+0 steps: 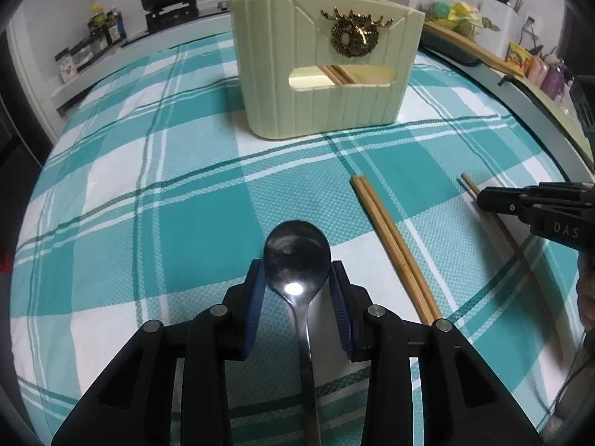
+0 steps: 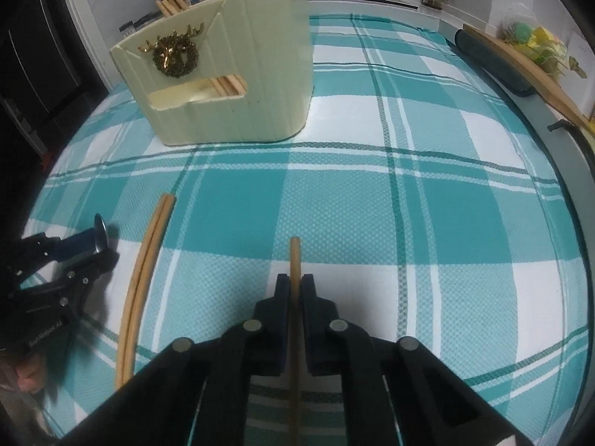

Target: Organize utensils

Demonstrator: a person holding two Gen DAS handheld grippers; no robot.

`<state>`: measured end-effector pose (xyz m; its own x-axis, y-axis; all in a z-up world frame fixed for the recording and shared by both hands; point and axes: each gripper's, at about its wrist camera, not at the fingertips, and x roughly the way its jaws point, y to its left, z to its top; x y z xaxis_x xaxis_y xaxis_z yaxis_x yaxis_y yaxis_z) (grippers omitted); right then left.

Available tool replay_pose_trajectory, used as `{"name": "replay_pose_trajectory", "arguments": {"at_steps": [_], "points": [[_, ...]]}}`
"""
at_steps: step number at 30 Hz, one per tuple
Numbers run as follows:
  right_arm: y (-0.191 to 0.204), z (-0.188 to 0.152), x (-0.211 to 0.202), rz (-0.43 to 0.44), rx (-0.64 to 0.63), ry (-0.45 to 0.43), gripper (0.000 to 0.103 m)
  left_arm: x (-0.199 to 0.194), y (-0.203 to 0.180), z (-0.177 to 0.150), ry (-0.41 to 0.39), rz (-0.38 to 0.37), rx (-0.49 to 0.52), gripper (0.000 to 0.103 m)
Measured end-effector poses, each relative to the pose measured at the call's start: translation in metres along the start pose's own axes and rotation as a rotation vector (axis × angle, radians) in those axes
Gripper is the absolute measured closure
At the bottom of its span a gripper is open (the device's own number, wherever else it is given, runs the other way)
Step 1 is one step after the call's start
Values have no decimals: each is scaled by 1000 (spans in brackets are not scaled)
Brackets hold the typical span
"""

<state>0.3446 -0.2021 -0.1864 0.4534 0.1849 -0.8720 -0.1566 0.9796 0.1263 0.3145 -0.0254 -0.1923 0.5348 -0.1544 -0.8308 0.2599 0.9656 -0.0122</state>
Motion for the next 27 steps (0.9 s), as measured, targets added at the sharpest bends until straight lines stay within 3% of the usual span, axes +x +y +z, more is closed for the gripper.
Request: {"name": "replay_pose_trajectory", "arguments": {"at_steps": [5, 13, 20, 27], "points": [[-10, -8, -31, 84, 47, -96, 97, -41, 8, 1, -89, -9, -27, 68], [0, -17, -124, 162, 6, -303, 97, -115, 14, -6, -234, -31, -50, 68], [11, -39, -192, 163, -46, -476, 97, -158, 15, -12, -322, -62, -74, 68], [21, -48, -217, 137, -79, -566, 97, -178, 10, -10, -368, -80, -72, 69]]}}
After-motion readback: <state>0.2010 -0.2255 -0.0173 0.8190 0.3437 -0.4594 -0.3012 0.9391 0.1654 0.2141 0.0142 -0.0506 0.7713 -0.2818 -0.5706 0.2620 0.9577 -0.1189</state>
